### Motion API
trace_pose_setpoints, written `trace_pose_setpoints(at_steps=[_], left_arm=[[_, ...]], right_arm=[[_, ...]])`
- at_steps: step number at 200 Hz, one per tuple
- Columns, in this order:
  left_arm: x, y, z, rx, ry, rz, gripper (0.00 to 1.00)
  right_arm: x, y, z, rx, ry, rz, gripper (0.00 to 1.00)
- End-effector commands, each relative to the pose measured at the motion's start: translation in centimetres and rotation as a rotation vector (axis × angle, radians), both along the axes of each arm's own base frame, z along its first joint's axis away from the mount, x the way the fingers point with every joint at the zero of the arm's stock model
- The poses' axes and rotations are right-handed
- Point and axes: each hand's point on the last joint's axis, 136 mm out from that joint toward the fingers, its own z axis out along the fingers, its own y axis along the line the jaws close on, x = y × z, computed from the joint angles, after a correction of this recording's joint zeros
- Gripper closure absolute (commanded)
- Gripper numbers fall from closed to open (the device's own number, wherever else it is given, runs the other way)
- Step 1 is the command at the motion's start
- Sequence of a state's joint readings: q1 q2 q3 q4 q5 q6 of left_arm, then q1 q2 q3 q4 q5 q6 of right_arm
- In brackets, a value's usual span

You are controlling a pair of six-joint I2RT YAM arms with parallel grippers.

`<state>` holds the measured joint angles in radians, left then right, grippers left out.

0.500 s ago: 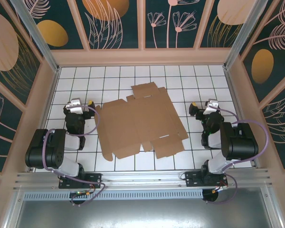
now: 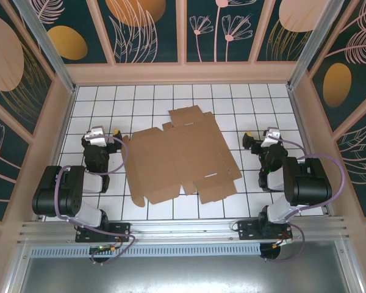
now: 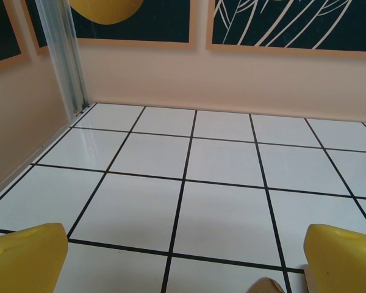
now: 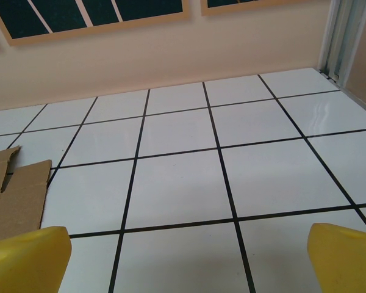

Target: Fold the paper box

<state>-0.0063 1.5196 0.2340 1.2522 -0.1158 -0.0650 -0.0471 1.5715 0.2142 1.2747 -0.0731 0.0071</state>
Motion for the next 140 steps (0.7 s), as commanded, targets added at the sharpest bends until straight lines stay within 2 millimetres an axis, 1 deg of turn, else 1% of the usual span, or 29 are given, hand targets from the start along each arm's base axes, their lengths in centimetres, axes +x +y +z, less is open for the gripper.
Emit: trace_pose_setpoints(at_steps=[1, 41, 55, 66, 79, 81, 95, 99, 100, 107, 109, 111, 117, 123, 128, 133, 136, 140], left_arm=[[0.3, 0.2, 0.5, -0.014, -0.014, 0.007, 0.01], [0.2, 0.1, 0.4, -0.013, -0.014, 0.006, 0.01], [0.0, -0.1, 1.0, -0.010, -0.032, -0.009, 0.01], [-0.6, -0.1, 2.1, -0.003, -0.051, -0.013, 0.01], [-1.8, 0.7, 3.2, -0.006, -0.078, 0.040, 0.01], [-2.0, 0.9, 3.7, -0.006, -0.089, 0.049, 0.01], [-3.1, 1.3, 5.7, -0.001, -0.111, 0.075, 0.01], [-3.3, 1.1, 6.4, 0.000, -0.119, 0.072, 0.01], [-3.4, 1.1, 6.6, 0.002, -0.123, 0.073, 0.01], [-3.5, -0.2, 7.9, 0.040, -0.133, 0.043, 0.01], [-3.6, -0.7, 8.4, 0.054, -0.142, 0.026, 0.01], [-3.6, -1.5, 8.7, 0.076, -0.141, -0.003, 0.01], [-3.8, -3.7, 9.8, 0.122, -0.155, -0.102, 0.01], [-4.2, -6.2, 11.0, 0.144, -0.177, -0.221, 0.01], [-4.8, -7.9, 12.1, 0.147, -0.205, -0.304, 0.01], [-5.4, -9.3, 13.3, 0.138, -0.236, -0.365, 0.01], [-5.7, -10.0, 13.8, 0.131, -0.248, -0.394, 0.01], [-6.2, -11.0, 14.5, 0.121, -0.262, -0.430, 0.01]], right_arm=[[0.5, -0.1, 1.4, 0.000, -0.043, 0.001, 0.01], [0.6, -0.1, 1.4, 0.001, -0.043, 0.001, 0.01], [0.6, -0.1, 1.5, 0.000, -0.045, 0.000, 0.01], [0.5, -0.1, 1.5, 0.000, -0.047, 0.000, 0.01], [0.4, 0.0, 1.5, 0.000, -0.048, 0.000, 0.01], [0.4, 0.0, 1.5, 0.000, -0.050, 0.000, 0.01], [0.4, 0.9, 2.3, -0.039, -0.056, 0.011, 0.01], [0.6, 1.0, 2.9, -0.054, -0.048, -0.008, 0.01], [0.7, 0.9, 3.3, -0.058, -0.053, -0.020, 0.01], [1.0, 1.1, 4.6, -0.089, -0.042, -0.049, 0.01], [1.1, 1.2, 5.4, -0.091, -0.053, -0.050, 0.01], [1.1, 1.5, 5.7, -0.091, -0.055, -0.049, 0.01], [1.1, 2.3, 7.9, -0.072, -0.098, -0.030, 0.01], [0.8, 3.5, 9.8, -0.047, -0.135, 0.015, 0.01], [0.5, 4.6, 11.6, -0.020, -0.169, 0.053, 0.01], [0.2, 5.8, 13.3, 0.010, -0.196, 0.093, 0.01], [0.0, 6.6, 13.9, 0.026, -0.196, 0.116, 0.01], [-0.2, 7.7, 15.2, 0.046, -0.203, 0.150, 0.01]])
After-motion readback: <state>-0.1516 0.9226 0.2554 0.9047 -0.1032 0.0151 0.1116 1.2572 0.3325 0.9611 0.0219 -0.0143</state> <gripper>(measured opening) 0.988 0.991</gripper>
